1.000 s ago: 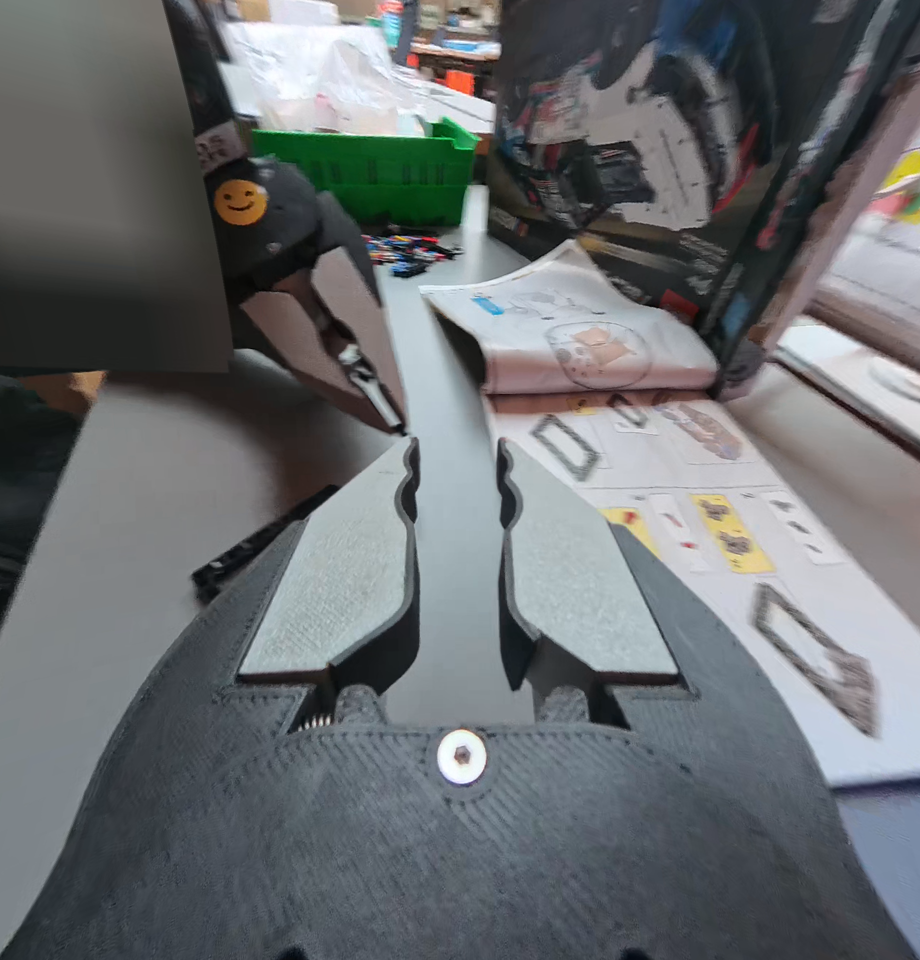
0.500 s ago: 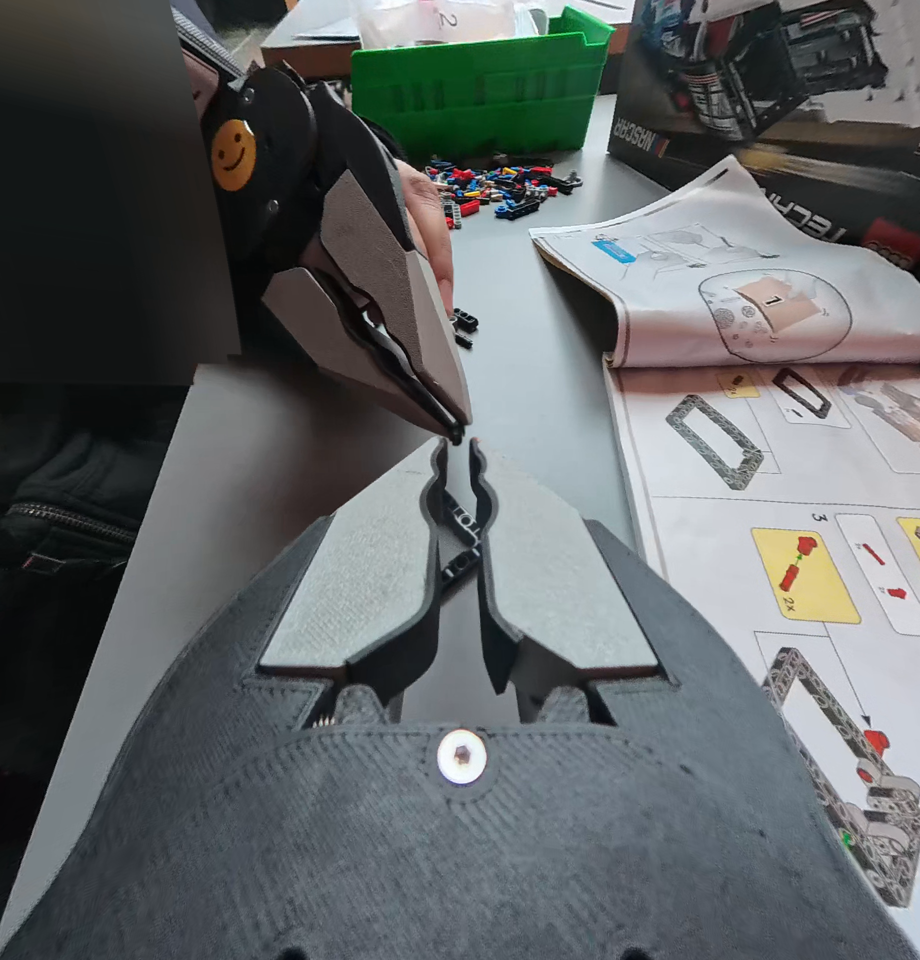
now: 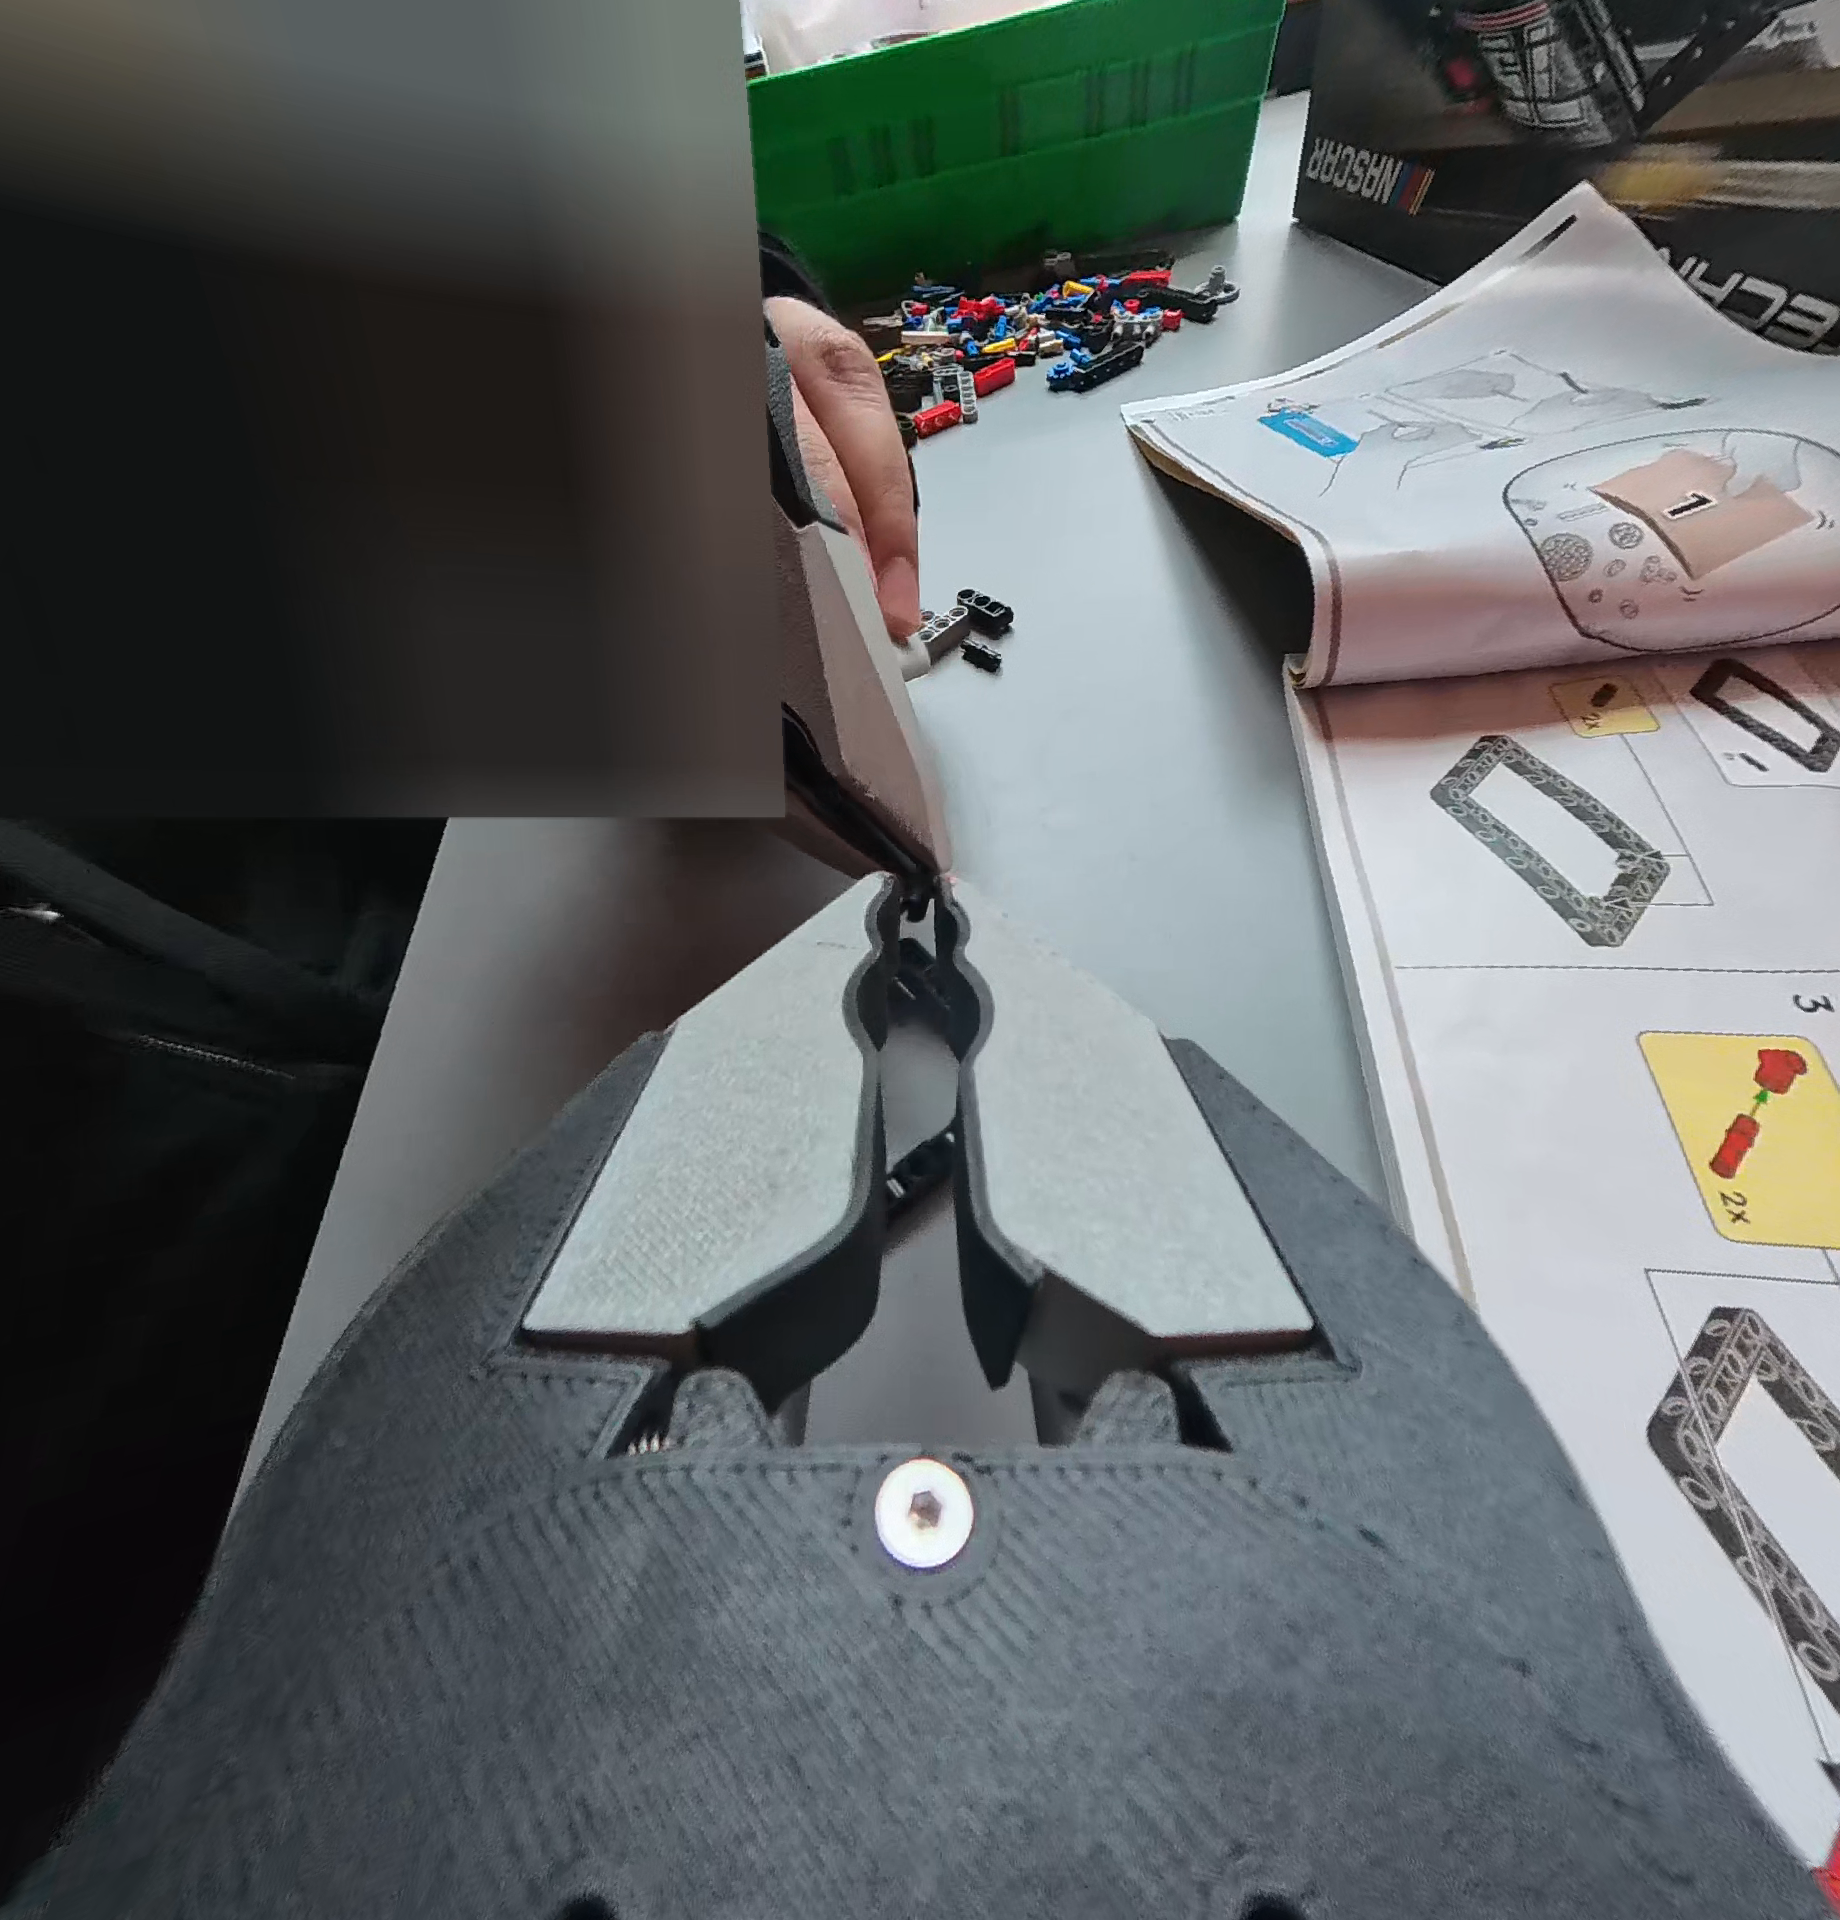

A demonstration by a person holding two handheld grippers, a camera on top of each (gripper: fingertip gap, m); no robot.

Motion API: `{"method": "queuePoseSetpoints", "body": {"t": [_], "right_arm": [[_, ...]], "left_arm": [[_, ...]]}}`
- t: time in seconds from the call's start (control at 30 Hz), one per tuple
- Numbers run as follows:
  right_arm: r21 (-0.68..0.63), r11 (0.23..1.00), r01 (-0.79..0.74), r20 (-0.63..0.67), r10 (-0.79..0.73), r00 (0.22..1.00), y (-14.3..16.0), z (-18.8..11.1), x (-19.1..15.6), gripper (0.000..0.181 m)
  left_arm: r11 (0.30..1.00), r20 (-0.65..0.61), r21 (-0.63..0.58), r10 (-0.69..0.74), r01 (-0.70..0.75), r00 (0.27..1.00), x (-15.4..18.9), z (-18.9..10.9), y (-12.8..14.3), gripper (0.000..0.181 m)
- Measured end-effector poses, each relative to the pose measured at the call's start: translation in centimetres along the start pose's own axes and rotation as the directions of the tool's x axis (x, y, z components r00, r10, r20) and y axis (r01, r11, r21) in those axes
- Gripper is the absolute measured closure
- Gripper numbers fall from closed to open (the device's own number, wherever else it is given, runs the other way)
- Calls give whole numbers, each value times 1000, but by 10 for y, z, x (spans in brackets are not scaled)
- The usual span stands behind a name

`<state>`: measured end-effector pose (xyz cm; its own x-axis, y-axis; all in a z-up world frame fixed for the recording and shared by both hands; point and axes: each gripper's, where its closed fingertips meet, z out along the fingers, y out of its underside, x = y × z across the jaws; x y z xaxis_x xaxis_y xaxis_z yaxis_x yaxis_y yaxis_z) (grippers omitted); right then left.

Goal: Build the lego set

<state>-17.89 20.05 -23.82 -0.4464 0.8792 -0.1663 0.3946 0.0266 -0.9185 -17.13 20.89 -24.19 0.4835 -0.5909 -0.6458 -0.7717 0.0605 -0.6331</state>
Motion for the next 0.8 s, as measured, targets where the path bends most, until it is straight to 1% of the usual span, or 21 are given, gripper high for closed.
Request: {"method": "queuePoseSetpoints", "body": {"t": [0.17,0.8], "right_arm": [[-20,1000,0,-2,0,1000,3,2,0,179],[-27,1000,15,-10,-15,1000,4,3,1,179]], "left_arm": [[1000,-14,-7,1,-1,1000,3,1,1,180],[1000,-22,0,-2,2,1000,4,2,0,179]]}}
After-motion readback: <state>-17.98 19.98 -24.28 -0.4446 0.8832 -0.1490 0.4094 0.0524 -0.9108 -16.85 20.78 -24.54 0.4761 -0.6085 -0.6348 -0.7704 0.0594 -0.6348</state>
